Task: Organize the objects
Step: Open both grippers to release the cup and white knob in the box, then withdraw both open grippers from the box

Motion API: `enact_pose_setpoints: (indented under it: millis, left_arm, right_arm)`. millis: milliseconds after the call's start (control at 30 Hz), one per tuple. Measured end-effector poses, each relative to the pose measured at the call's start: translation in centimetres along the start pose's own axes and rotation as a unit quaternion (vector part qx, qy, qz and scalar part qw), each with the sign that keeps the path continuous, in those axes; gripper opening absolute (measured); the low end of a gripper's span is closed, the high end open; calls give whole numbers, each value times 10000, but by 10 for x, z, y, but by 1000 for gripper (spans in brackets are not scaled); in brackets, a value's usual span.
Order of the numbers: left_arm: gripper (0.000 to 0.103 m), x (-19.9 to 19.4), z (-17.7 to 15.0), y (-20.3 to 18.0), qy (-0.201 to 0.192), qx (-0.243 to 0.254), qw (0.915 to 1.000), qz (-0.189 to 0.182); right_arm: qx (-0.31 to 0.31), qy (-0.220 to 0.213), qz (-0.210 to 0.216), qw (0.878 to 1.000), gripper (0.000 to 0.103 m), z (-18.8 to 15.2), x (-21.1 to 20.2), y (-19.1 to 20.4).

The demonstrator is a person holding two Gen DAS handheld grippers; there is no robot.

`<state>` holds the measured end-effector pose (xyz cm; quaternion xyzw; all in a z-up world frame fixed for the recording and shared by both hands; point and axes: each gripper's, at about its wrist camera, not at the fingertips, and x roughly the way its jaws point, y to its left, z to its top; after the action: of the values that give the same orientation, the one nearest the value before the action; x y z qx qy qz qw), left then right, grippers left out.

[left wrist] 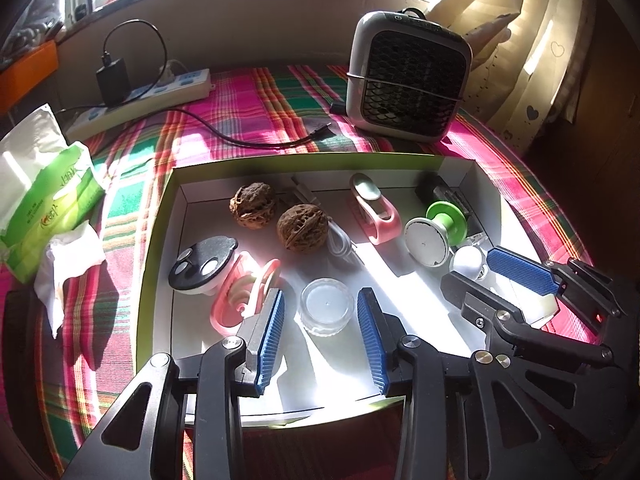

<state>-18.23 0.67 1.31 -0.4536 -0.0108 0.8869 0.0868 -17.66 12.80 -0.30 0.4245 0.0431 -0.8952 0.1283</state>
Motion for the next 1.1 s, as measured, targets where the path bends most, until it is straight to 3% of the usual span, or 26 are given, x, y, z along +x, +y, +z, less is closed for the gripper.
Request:
enact_pose_setpoints:
  millis: [1100]
  left_arm:
    - [36,-72,-51,-3,-669,-107,9969,407]
  right_arm:
    - [34,-683,-95,9976,51,-33,-66,19]
